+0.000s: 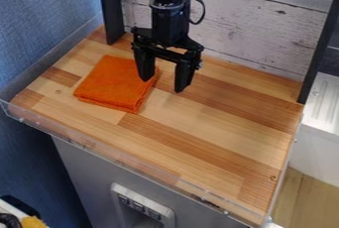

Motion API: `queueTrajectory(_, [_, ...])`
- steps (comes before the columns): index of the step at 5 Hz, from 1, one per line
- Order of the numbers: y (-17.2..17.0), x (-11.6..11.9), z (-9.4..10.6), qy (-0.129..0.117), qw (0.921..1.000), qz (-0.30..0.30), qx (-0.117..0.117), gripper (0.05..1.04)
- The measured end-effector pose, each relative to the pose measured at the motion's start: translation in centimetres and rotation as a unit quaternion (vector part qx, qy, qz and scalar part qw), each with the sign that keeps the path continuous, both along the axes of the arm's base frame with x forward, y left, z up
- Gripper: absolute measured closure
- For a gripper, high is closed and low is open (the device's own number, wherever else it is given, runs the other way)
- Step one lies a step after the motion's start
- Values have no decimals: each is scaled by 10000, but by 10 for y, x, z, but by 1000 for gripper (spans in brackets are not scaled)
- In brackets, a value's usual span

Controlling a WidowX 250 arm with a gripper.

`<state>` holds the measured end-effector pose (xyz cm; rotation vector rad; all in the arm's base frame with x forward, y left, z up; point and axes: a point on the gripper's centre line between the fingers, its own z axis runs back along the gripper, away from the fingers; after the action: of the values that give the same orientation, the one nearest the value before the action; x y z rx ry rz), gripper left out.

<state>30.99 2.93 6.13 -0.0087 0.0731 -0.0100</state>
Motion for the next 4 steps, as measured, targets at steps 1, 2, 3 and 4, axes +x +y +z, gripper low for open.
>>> queueTrajectory(1, [0,-1,0,45,9998,-195,-13,85])
queueTrajectory(2, [10,0,1,-32,9990,-455,-19,87])
queueTrajectory(3, [28,2,0,-192,9969,-757,-11,87])
queueTrajectory(4, [41,5,0,-333,9942,-1025,14,87])
